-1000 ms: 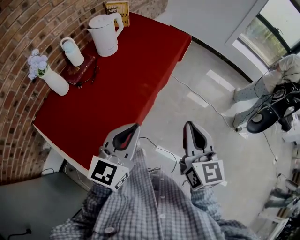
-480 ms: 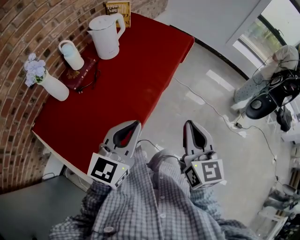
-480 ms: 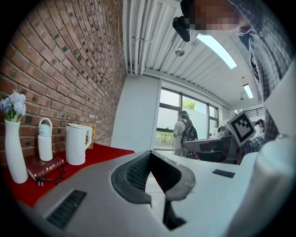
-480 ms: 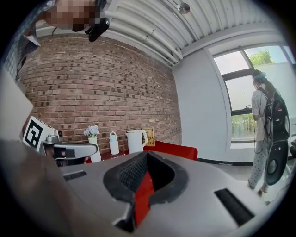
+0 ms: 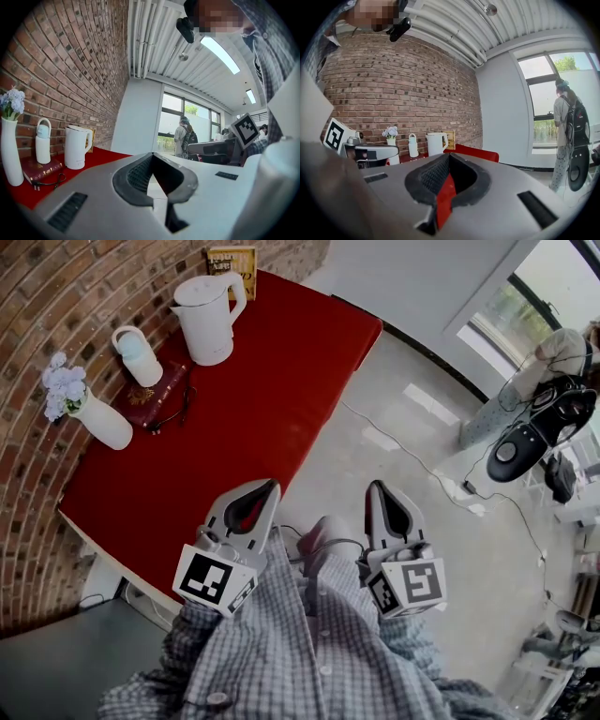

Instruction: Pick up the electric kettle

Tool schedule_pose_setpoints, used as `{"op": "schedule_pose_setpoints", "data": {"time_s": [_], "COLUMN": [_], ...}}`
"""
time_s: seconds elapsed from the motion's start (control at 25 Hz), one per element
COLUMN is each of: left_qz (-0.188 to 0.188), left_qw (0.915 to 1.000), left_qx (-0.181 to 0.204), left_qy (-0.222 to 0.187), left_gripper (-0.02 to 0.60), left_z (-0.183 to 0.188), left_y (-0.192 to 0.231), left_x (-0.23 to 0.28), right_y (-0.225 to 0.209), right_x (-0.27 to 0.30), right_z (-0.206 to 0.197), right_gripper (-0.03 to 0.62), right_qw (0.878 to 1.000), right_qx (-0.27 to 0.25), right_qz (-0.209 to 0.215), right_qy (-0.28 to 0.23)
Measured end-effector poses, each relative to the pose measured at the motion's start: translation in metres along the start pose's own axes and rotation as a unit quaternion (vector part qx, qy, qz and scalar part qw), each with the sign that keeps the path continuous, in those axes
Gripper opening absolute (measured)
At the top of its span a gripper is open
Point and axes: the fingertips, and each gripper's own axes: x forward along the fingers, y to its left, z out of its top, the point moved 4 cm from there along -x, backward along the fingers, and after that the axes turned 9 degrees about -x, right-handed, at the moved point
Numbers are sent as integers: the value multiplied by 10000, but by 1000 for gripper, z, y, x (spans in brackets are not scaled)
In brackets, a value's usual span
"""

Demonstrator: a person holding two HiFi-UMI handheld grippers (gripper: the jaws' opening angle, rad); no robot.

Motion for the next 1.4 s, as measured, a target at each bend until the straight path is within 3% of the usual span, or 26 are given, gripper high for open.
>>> {"op": "schedule_pose_setpoints", "data": {"time_s": [0.72, 1.4], "left_qz": [106, 331], "left_qw": [9999, 9991], "left_qx": [113, 248], "left_qy": [51, 4], "left_gripper": [1, 0], "left_z": [9, 25], "left_y": [19, -2], "left_x": [49, 196], "right_y": [-37, -186], "right_x": [48, 108], "right_z": [3, -3], "right_gripper": [6, 6], "right_qw": [9998, 9988], "right_qx": [55, 317], "right_qz": [95, 171], "right_qy": [-154, -320]}}
